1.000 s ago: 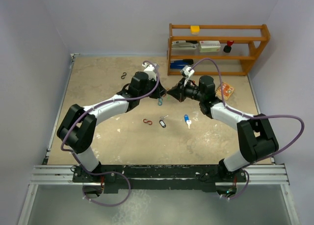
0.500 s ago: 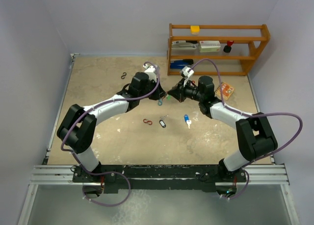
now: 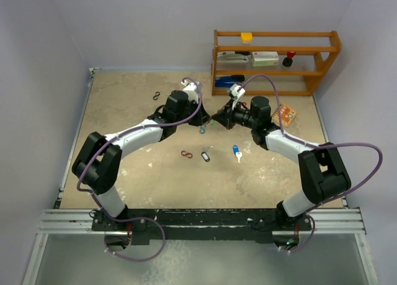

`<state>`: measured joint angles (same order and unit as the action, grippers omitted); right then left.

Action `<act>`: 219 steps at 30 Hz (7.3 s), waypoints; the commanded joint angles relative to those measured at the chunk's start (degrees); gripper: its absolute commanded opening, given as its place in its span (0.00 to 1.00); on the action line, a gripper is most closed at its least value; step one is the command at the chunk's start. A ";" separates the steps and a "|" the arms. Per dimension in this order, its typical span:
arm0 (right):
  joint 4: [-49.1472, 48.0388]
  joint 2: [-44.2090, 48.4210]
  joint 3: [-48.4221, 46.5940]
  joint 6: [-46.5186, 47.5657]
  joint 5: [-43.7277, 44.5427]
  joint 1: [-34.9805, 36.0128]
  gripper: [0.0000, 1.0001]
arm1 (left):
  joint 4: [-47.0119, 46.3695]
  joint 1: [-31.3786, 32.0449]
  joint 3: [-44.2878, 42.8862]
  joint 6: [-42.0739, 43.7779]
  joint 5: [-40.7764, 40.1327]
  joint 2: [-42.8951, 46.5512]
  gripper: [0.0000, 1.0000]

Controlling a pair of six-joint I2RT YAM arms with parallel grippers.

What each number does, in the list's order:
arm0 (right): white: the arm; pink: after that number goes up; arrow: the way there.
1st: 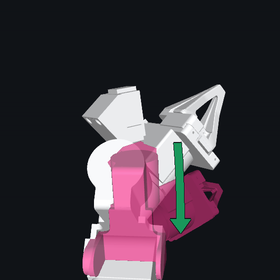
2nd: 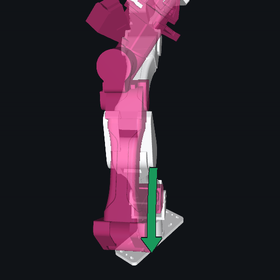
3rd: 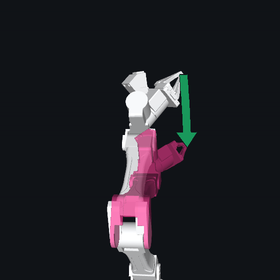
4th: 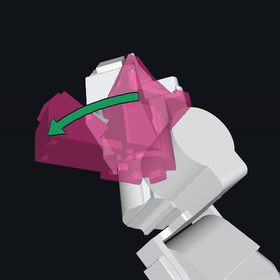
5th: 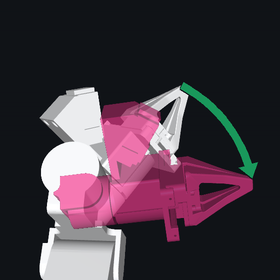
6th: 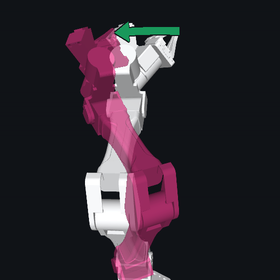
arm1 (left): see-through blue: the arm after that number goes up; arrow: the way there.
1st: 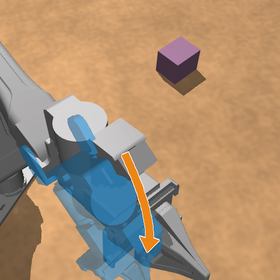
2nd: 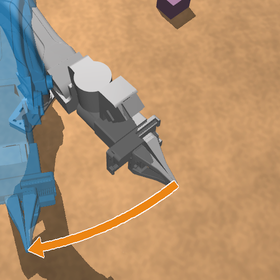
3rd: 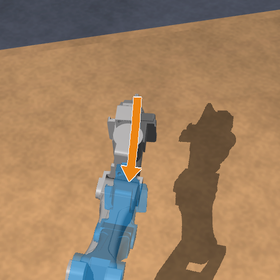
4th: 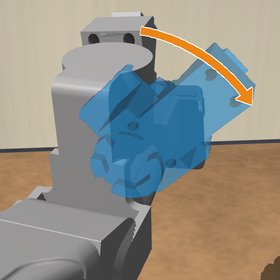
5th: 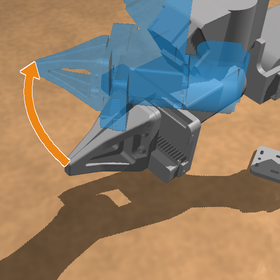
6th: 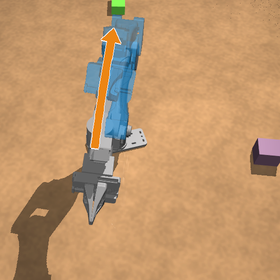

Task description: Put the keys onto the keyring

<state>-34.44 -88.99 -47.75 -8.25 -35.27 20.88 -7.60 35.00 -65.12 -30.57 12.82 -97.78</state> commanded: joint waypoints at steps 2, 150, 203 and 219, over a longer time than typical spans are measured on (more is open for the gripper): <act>-1.26 0.12 -1.38 1.49 2.34 0.05 0.00 | -1.08 0.15 -2.32 0.95 1.98 2.21 0.00; 12.20 2.10 -11.17 0.53 25.33 6.26 0.60 | 12.95 -23.61 -35.15 9.26 -32.51 -34.10 0.85; 12.69 2.44 -9.90 0.55 28.23 5.64 0.60 | 15.87 -24.37 -31.00 15.07 -20.55 -35.12 0.10; 19.65 0.91 -12.81 -3.48 36.44 3.48 0.59 | 12.81 -24.16 -27.11 12.53 -18.55 -29.54 0.00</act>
<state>-18.35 -89.47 -57.82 -8.71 -3.60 26.11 2.90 10.63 -95.35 -16.03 -8.34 -131.33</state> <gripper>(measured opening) 0.594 0.019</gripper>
